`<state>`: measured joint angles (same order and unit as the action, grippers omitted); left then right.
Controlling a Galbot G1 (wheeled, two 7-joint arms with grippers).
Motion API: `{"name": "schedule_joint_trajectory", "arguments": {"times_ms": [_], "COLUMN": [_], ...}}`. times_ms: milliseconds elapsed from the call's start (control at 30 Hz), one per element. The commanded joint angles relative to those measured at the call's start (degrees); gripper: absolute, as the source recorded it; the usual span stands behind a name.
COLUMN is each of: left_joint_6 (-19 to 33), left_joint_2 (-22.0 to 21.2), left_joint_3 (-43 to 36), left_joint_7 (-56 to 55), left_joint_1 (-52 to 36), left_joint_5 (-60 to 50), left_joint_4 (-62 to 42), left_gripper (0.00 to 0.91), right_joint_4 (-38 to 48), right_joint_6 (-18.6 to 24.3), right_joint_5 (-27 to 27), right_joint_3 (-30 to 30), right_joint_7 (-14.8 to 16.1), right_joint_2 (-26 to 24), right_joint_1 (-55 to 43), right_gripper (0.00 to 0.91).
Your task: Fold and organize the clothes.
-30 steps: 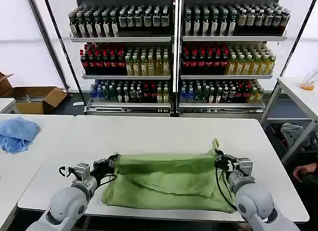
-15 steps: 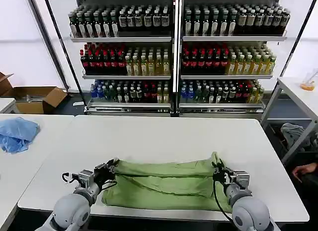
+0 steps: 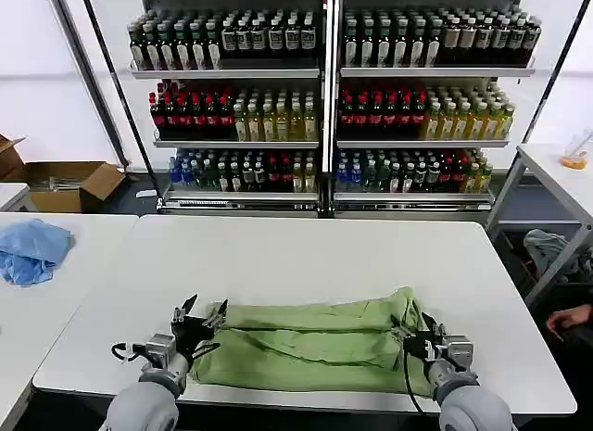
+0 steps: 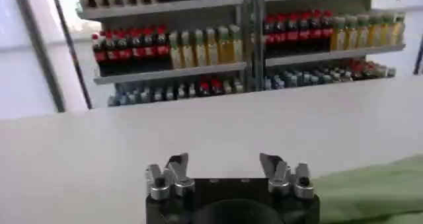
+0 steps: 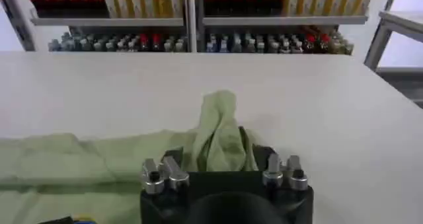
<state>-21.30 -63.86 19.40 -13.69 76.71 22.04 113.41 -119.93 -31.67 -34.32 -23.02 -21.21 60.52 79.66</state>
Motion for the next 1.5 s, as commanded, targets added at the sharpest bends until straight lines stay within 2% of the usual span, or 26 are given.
{"name": "schedule_joint_trajectory", "arguments": {"times_ms": [33, 267, 300, 333, 400, 433, 700, 1067, 1167, 1500], "left_joint_6": [2.2, 1.7, 1.7, 1.8, 1.8, 1.8, 1.5, 1.4, 1.3, -1.4], "left_joint_2": [-9.8, -11.3, -11.4, -11.4, -11.4, -11.5, -12.0, -11.2, -9.4, 2.8], "left_joint_3": [-0.5, -0.9, -0.9, -0.8, -0.6, -0.5, -0.2, 3.0, 6.3, 18.9], "left_joint_7": [-3.9, -3.7, -3.7, -3.6, -3.6, -3.7, -3.3, -1.0, -0.5, -0.1], "left_joint_1": [5.9, 4.9, 5.0, 4.9, 4.8, 4.7, 4.0, 5.0, 5.2, 5.3], "left_joint_5": [-6.9, -8.4, -8.6, -8.6, -8.5, -8.5, -7.2, -3.4, -3.1, -2.5], "left_joint_4": [-0.2, -3.3, -3.5, -3.8, -4.4, -4.6, -6.0, -3.8, -1.7, 3.6], "left_gripper": [0.907, 0.907, 0.685, 0.423, 0.151, 0.081, 0.03, 0.02, 0.03, 0.03], "right_joint_4": [-1.5, -1.6, -1.7, -1.7, -1.8, -1.7, -1.5, -1.4, -1.3, -0.9], "right_joint_6": [0.5, 0.9, 0.9, 0.9, 0.9, 0.9, 0.9, 1.3, 1.4, 1.8], "right_joint_5": [0.9, 0.6, 0.5, 0.5, 0.4, 0.4, 0.0, -0.5, -0.6, -0.8], "right_joint_3": [-2.5, -2.5, -2.6, -2.6, -2.7, -2.7, -2.8, -3.2, -3.2, -2.9], "right_joint_7": [0.6, 0.5, 0.5, 0.5, 0.5, 0.5, 0.5, 0.5, 0.6, 1.0], "right_joint_2": [0.2, -0.7, -0.8, -0.8, -0.9, -1.0, -1.6, -2.3, -2.5, -3.4], "right_joint_1": [4.0, 3.2, 3.1, 3.1, 3.0, 3.0, 2.5, 1.9, 1.6, 0.8], "right_gripper": [0.907, 0.907, 0.907, 0.907, 0.907, 0.907, 0.907, 0.907, 0.907, 0.907]}}
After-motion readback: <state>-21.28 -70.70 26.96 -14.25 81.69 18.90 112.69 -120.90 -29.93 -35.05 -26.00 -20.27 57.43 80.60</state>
